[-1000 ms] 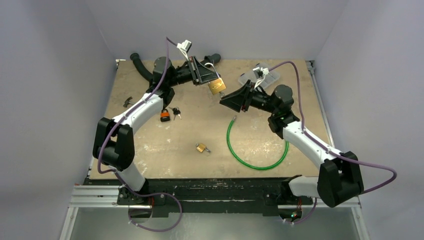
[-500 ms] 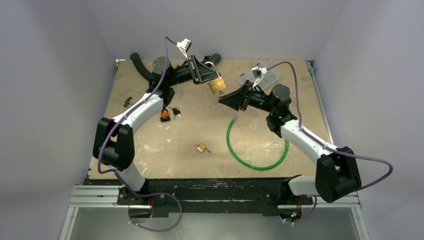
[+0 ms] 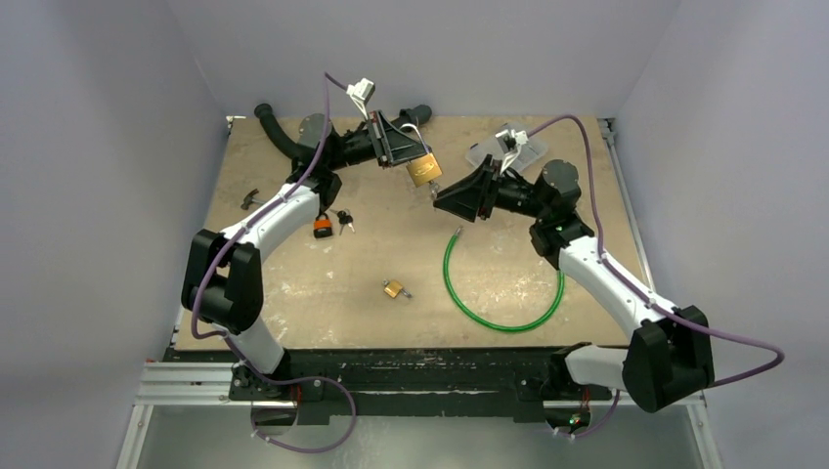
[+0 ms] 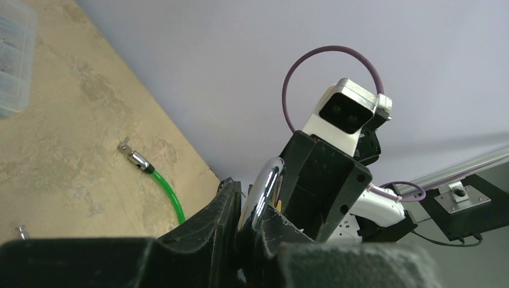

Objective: Lock with the key
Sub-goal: Lock the lock.

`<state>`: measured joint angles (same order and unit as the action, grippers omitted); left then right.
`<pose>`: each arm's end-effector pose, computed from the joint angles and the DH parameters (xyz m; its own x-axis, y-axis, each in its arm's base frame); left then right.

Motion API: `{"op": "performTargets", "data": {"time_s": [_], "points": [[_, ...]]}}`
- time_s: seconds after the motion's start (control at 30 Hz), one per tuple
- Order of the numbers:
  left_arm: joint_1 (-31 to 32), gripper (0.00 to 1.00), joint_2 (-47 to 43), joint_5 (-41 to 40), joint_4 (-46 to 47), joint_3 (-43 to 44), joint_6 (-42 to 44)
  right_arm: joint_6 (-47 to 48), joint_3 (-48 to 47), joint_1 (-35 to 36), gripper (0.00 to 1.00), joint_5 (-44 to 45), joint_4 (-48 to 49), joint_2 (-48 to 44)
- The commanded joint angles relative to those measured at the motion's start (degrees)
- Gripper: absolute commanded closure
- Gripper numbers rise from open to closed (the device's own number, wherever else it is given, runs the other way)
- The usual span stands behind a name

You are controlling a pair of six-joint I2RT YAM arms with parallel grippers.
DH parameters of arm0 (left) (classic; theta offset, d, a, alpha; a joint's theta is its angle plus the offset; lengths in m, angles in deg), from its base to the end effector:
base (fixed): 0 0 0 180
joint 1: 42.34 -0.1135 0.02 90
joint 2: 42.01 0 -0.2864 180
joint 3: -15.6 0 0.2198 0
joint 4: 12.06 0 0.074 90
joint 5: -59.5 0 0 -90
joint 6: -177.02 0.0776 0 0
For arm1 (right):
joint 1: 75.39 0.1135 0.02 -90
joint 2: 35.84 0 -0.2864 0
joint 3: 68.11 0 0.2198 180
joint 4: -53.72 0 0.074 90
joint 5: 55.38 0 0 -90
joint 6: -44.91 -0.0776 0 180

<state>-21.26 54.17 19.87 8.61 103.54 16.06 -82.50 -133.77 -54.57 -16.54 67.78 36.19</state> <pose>0.3414 -0.1957 0.3933 -0.8147 -0.3321 -0.4753 0.4936 0.0327 -0.8691 0.2324 0.1530 0.3780 -0.4744 0.2272 -0.8505 -0.8261 0.2188 0.5193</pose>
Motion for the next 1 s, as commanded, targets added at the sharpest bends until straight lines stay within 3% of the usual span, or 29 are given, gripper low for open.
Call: {"op": "performTargets", "data": {"time_s": [0.0, 0.57, 0.77, 0.97], "points": [[0.2, 1.00, -1.8, 0.1, 7.2, 0.4, -2.8, 1.5, -3.7, -0.3, 0.57, -1.5, -1.8, -0.9], [0.5, 1.00, -2.2, 0.3, 8.7, -0.8, -4.0, -4.9, -4.1, -0.7, 0.62, 0.2, 4.1, 2.3], [0.5, 1.00, -2.8, -0.2, 8.5, -1.6, -3.9, -2.0, -4.2, -4.1, 0.61, -2.0, -2.1, -1.1], [1.2, 1.00, -2.1, -0.6, 9.9, -1.4, -4.9, -2.0, -5.1, -3.3, 0.60, -0.4, -0.8, 1.0]]}}
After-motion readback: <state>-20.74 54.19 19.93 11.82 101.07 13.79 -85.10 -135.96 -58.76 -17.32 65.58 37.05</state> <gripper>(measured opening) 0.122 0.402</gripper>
